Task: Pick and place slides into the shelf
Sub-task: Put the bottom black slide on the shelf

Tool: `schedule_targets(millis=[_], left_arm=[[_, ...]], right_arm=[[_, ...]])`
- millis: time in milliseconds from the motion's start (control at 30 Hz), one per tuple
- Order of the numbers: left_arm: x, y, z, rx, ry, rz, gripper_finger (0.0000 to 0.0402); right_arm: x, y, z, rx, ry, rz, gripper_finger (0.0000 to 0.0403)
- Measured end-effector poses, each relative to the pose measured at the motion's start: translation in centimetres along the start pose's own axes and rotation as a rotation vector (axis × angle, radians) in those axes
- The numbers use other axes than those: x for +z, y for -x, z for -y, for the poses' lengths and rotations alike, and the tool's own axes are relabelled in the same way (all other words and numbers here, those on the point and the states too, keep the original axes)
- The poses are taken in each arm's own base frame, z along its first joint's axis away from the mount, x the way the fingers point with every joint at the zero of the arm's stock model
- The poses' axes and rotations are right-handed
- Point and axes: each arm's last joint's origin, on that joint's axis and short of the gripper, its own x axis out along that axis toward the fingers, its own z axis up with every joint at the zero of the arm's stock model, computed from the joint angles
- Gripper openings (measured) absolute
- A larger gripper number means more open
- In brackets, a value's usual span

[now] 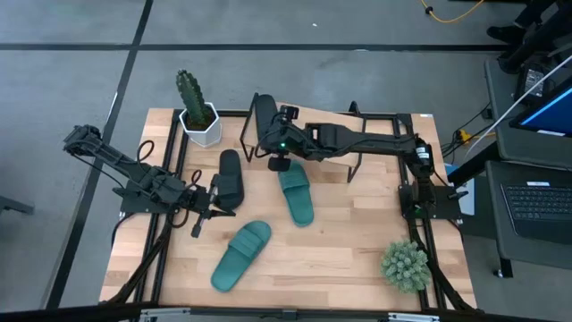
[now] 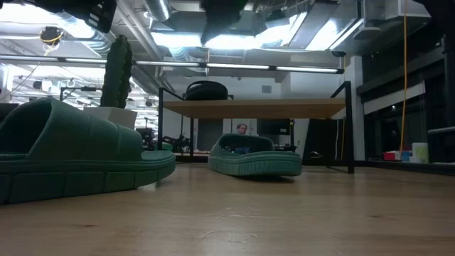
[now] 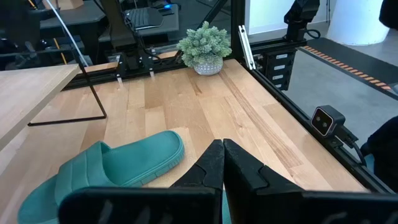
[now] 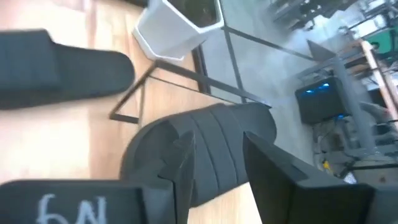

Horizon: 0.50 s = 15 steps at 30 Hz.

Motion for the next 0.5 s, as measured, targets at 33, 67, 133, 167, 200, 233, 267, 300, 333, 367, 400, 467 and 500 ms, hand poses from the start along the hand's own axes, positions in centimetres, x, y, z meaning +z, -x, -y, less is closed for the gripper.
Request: schedule_targets(millis=[33, 67, 133, 167, 200, 233, 267, 300, 333, 367, 400, 467, 500], left_arm=[[0.0, 0.0, 0.0, 0.000, 0.000, 0.000, 0.0000], [0.0, 0.0, 0.0, 0.000, 0.000, 0.000, 0.0000], [0.0, 0.0, 0.0, 0.000, 0.000, 0.000, 0.0000], [0.0, 0.0, 0.0, 0.000, 0.000, 0.000, 0.0000], [0.0, 0.0, 0.0, 0.000, 0.000, 0.000, 0.0000], [0.0, 0.0, 0.0, 0.000, 0.000, 0.000, 0.0000], [0.0, 0.0, 0.0, 0.000, 0.000, 0.000, 0.0000], [0.0, 0.0, 0.0, 0.000, 0.000, 0.000, 0.0000], [0.0, 0.0, 0.0, 0.000, 0.000, 0.000, 0.0000], [0.0, 0.0, 0.0, 0.000, 0.000, 0.000, 0.0000], [0.0, 0.0, 0.0, 0.000, 0.000, 0.000, 0.0000], [0.0, 0.0, 0.0, 0.000, -0.001, -0.002, 0.0000], [0.0, 0.0, 0.0, 0.000, -0.001, -0.002, 0.0000]], right_arm=[[0.4, 0.6, 0.2, 0.026, -0.015, 0.012, 0.0135], [0.6, 1.2, 0.6, 0.062, -0.032, 0.021, 0.0135], [0.9, 2.3, 1.0, 0.177, -0.040, 0.032, 0.0135], [1.0, 2.7, 1.2, 0.234, -0.042, 0.044, 0.0135], [1.2, 3.0, 1.3, 0.280, -0.052, 0.065, 0.0135], [1.4, 3.3, 1.4, 0.318, -0.073, 0.087, 0.0135], [1.6, 3.4, 1.4, 0.344, -0.079, 0.104, 0.0134], [1.7, 3.5, 1.5, 0.358, -0.080, 0.116, 0.0132], [1.8, 3.5, 1.5, 0.362, -0.078, 0.126, 0.0129], [1.9, 3.5, 1.4, 0.362, -0.071, 0.139, 0.0127], [2.0, 3.3, 1.3, 0.358, -0.069, 0.155, 0.0124], [2.0, 2.8, 1.0, 0.355, -0.073, 0.172, 0.0120], [1.9, 2.5, 0.8, 0.355, -0.074, 0.174, 0.0119]])
